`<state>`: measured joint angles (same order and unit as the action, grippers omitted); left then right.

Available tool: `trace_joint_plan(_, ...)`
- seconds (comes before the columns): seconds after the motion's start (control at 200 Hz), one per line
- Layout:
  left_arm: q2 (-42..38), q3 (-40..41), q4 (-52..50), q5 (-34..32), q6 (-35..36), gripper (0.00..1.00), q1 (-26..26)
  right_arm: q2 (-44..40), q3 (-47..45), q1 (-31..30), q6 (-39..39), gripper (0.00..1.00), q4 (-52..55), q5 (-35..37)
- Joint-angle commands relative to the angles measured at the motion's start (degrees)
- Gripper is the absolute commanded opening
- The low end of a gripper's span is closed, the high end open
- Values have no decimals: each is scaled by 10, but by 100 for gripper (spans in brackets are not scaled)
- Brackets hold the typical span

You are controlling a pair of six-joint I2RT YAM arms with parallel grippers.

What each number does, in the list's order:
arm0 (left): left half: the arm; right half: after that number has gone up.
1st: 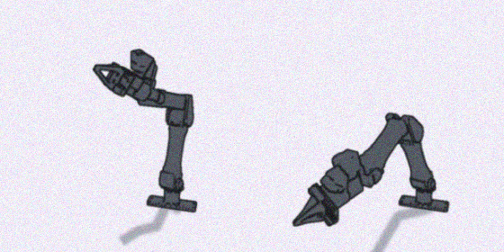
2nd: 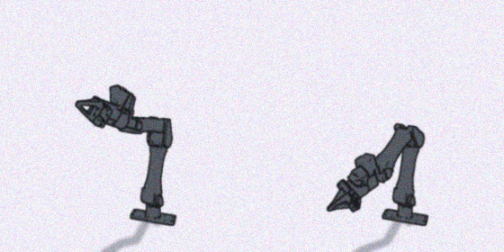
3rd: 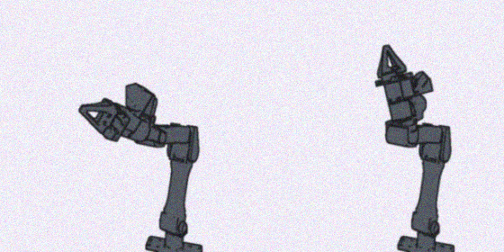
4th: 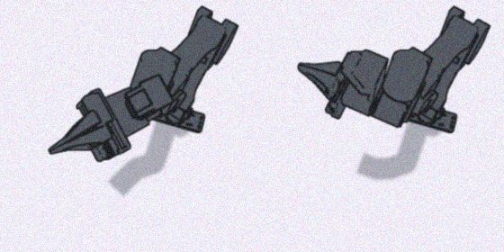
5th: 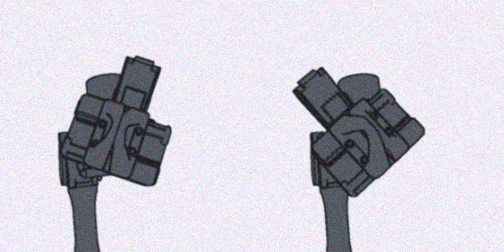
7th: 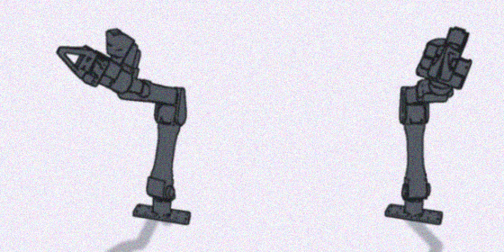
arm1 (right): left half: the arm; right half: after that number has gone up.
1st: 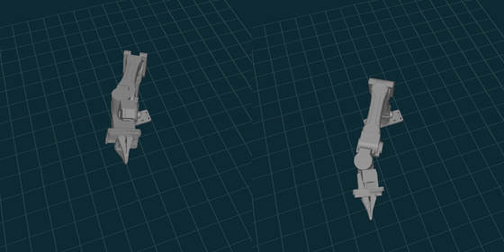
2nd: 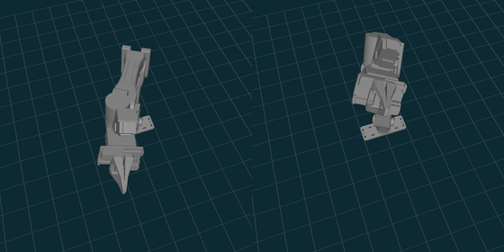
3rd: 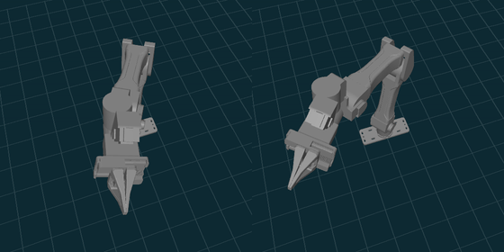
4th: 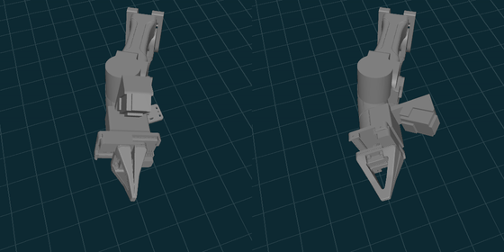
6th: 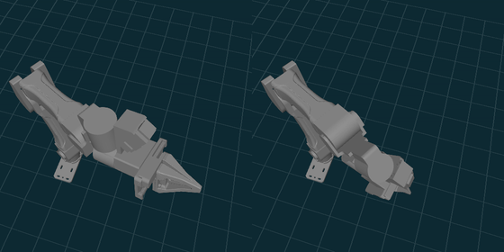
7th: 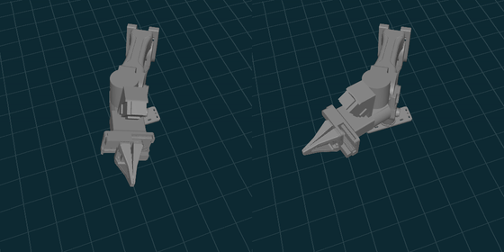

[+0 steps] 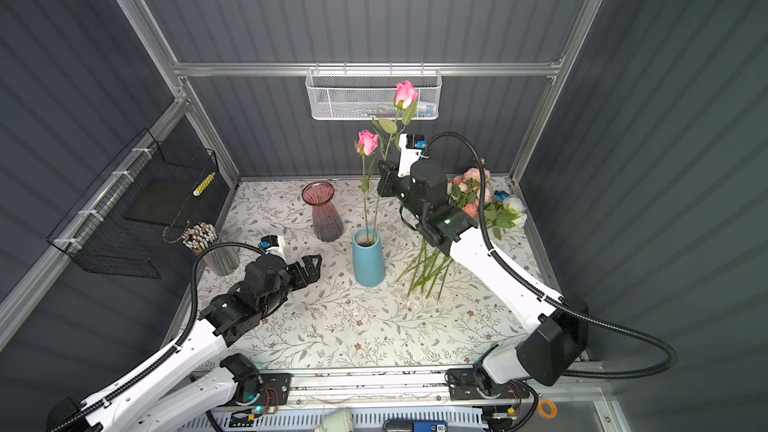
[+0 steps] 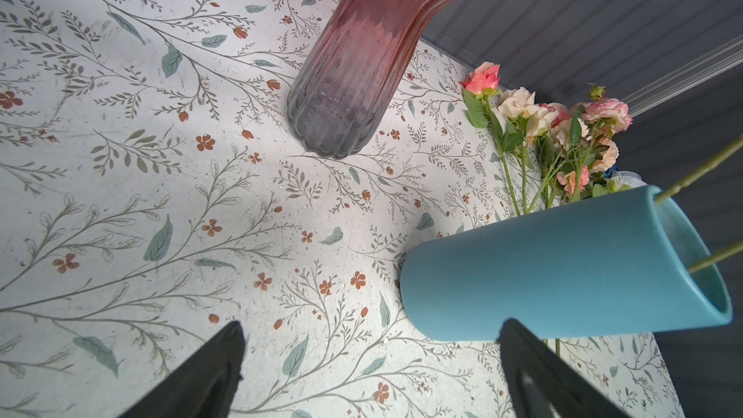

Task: Arrange flowers in a vase
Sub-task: Place the flower in the vase.

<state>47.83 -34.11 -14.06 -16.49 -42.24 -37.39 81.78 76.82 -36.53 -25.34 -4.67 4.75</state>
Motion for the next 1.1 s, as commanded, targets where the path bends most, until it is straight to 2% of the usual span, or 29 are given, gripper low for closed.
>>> trace_joint_plan(0.0, 9, -5, 6, 6, 7, 99, 4, -26, -49, -19, -21, 16, -56, 9)
trace_joint_plan(0.095, 19, -5, 15, 10, 7, 99, 3, -37, -94, -26, -40, 17, -76, 4)
trace_joint_plan(0.265, 36, -7, 26, 16, 7, 99, 4, -41, -110, -45, -32, 19, -63, 15)
trace_joint_plan(0.385, 47, -14, 29, 24, 7, 99, 4, -41, -117, -47, -34, 29, -51, 5)
trace_joint_plan(0.505, 51, -12, 35, 22, 6, 99, 4, -58, -128, -48, -39, 34, -45, 18)
trace_joint_plan(0.555, 53, -14, 36, 25, 7, 99, 3, -64, -125, -48, -40, 42, -28, 21)
trace_joint_plan(0.61, 55, -16, 37, 26, 6, 99, 4, -71, -124, -48, -41, 46, -14, 21)
trace_joint_plan(1.096, 76, -29, 54, 39, 17, 99, 4, -125, -121, -48, -46, 55, 74, 8)
